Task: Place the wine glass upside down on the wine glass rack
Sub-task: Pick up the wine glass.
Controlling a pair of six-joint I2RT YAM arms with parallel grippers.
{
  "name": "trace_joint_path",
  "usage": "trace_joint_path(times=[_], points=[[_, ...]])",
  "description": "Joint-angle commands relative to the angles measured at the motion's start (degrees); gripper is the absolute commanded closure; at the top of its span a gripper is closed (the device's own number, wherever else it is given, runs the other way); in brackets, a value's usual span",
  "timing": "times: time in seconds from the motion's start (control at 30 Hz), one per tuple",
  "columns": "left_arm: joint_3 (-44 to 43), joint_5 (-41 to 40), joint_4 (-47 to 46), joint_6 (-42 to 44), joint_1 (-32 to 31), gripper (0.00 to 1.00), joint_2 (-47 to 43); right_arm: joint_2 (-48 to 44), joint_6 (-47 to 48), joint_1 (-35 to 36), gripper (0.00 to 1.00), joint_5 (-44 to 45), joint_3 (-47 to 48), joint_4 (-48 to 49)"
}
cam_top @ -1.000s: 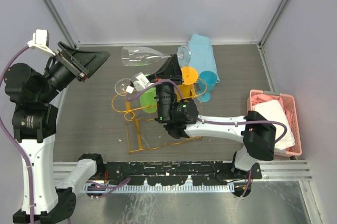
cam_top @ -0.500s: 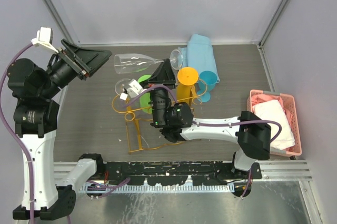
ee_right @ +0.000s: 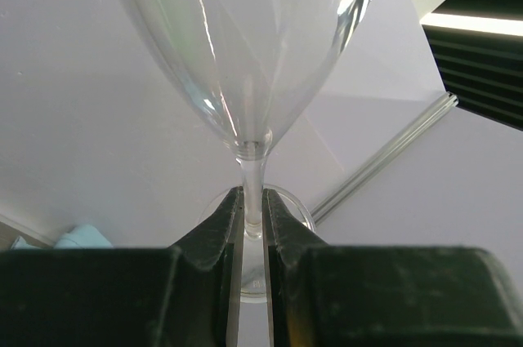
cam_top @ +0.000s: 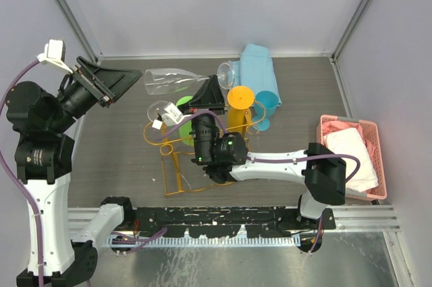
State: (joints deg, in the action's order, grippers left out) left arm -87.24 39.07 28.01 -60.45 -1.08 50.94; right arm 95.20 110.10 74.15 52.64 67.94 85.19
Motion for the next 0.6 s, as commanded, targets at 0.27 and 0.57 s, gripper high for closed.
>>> trace_joint_path(times=[0.27, 0.57], points=[[1.8, 2.1, -2.1, 1.0, -0.2, 0.53, -1.9, -2.4, 1.8, 1.7, 0.99, -2.0, 4.6, 6.2], [4.7, 2.1, -3.0, 1.3, -0.2, 0.62, -2.6, -2.1, 2.0, 2.5, 0.99, -2.5, 6.4, 5.3]])
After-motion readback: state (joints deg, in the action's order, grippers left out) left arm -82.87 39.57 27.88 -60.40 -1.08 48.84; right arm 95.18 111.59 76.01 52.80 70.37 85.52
